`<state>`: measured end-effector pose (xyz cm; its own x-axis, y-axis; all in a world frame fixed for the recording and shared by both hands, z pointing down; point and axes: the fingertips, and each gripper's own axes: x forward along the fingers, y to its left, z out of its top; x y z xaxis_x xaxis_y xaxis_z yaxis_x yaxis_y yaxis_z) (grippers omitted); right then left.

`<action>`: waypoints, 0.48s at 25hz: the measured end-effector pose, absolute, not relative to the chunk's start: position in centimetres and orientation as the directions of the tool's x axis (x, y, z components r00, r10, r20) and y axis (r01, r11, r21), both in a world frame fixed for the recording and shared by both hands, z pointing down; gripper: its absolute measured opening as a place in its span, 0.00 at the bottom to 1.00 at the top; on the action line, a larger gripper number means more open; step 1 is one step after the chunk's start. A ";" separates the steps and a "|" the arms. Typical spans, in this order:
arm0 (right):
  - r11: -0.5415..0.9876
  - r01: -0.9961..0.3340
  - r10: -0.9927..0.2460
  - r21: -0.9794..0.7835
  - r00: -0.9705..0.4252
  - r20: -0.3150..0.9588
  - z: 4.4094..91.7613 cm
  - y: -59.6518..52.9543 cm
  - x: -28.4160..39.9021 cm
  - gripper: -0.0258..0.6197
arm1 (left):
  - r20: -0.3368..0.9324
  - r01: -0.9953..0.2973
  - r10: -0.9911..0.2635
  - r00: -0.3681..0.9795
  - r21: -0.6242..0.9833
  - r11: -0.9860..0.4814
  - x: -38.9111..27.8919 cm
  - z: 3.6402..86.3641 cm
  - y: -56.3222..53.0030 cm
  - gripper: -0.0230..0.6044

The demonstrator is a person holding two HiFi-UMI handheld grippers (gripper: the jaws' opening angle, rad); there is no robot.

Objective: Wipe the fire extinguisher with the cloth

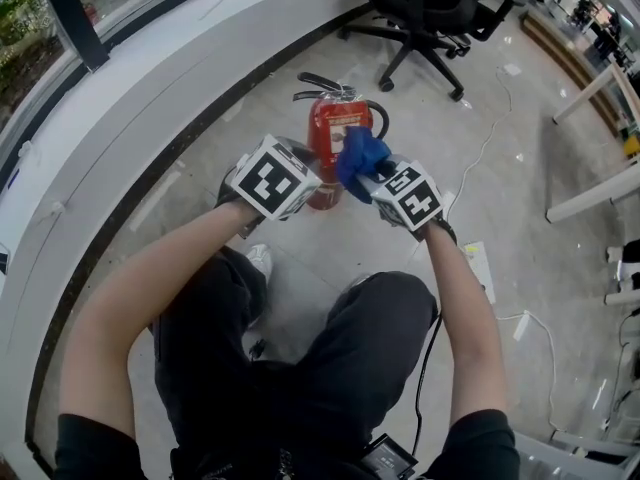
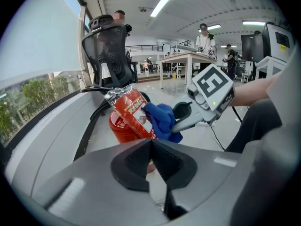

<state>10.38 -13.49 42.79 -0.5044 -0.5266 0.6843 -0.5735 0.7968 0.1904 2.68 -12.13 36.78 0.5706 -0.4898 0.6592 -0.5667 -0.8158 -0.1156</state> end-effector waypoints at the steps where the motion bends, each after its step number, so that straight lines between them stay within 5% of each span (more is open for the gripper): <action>1: 0.799 -0.574 -0.517 0.179 -0.504 0.692 43.5 -12.9 10.6 0.14 | 0.661 -0.565 -0.489 0.569 -0.118 -0.817 2.8 36.8 -12.1 0.05; 12: 0.733 -0.643 -0.604 0.224 -0.462 0.650 38.3 -10.7 15.6 0.14 | 0.641 -0.557 -0.500 0.582 -0.134 -0.820 4.2 35.6 -12.0 0.05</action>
<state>15.59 -10.68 38.26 -0.4616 -0.6038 0.6499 -0.6426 0.7327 0.2244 4.24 -12.01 35.65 0.5824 -0.5001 0.6408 -0.5566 -0.8199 -0.1340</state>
